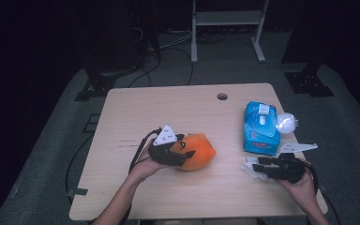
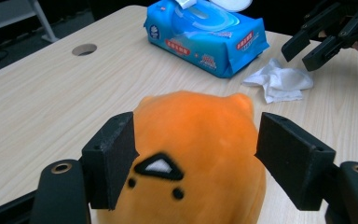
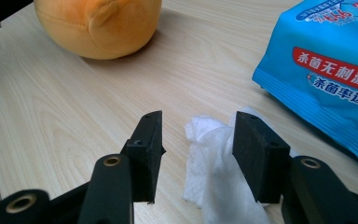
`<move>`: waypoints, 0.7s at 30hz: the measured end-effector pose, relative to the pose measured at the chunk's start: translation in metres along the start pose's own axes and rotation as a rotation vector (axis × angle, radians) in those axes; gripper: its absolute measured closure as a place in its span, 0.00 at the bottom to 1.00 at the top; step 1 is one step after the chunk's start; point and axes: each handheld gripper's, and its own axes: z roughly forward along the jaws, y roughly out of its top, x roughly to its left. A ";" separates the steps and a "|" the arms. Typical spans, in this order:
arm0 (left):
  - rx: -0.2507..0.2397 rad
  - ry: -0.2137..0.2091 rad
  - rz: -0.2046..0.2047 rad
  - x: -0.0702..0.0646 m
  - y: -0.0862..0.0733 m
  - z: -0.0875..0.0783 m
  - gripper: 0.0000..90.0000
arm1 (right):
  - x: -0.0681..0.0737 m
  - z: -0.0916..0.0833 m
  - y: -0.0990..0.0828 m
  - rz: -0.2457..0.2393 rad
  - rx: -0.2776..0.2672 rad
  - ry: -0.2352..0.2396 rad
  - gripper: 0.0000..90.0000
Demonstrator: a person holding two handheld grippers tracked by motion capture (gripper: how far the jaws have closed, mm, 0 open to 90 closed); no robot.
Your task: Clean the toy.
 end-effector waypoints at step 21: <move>0.010 0.032 -0.058 0.008 -0.025 -0.030 0.25 | -0.004 -0.002 -0.002 0.019 -0.012 0.003 0.54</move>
